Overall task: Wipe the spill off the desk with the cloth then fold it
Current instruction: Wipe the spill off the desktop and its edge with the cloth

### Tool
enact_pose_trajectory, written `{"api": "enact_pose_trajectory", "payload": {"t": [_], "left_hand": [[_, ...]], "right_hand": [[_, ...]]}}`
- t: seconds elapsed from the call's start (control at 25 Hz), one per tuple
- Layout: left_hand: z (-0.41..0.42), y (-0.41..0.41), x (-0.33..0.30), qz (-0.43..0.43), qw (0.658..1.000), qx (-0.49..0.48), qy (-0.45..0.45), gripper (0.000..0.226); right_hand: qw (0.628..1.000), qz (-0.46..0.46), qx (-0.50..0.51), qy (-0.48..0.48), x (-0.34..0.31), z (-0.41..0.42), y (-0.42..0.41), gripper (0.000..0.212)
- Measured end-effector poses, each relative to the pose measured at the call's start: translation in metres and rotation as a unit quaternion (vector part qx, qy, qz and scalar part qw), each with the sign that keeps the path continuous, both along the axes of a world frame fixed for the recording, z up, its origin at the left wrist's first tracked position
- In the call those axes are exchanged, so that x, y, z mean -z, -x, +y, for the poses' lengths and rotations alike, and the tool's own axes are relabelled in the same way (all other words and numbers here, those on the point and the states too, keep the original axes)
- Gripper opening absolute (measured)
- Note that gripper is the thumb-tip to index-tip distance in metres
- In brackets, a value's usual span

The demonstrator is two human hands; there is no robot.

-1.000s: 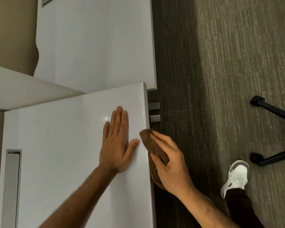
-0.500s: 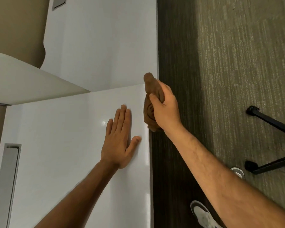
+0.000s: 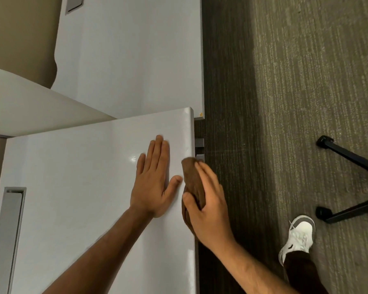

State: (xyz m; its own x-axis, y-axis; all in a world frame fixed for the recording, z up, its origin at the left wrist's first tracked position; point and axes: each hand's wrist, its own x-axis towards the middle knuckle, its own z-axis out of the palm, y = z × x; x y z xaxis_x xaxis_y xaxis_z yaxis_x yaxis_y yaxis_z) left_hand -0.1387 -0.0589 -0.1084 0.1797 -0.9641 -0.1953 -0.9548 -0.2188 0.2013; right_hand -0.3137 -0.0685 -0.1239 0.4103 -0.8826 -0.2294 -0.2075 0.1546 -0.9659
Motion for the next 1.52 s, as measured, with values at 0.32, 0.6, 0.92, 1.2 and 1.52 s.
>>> {"api": "enact_pose_trajectory", "payload": {"t": [0.32,0.6,0.92,1.2,1.52], "left_hand": [[0.000,0.001,-0.001,0.005,1.000,-0.003,0.003,0.086],[-0.001,0.004,-0.004,-0.005,1.000,-0.010,-0.008,0.088],[-0.002,0.007,-0.010,0.005,1.000,-0.017,-0.020,0.086],[0.000,0.003,-0.006,0.022,0.999,-0.027,-0.023,0.083],[-0.009,0.005,-0.011,0.054,0.970,-0.236,-0.012,0.092]], "right_hand": [[0.997,0.059,0.023,0.035,0.001,0.047,0.014,0.063],[0.995,0.045,0.060,0.059,0.005,-0.060,-0.033,0.055],[0.988,0.069,0.030,0.134,0.011,-0.151,-0.059,0.053],[0.971,0.125,-0.039,0.201,0.008,-0.169,-0.056,0.053],[0.879,0.239,-0.148,0.386,0.002,-0.184,-0.048,0.055]]}}
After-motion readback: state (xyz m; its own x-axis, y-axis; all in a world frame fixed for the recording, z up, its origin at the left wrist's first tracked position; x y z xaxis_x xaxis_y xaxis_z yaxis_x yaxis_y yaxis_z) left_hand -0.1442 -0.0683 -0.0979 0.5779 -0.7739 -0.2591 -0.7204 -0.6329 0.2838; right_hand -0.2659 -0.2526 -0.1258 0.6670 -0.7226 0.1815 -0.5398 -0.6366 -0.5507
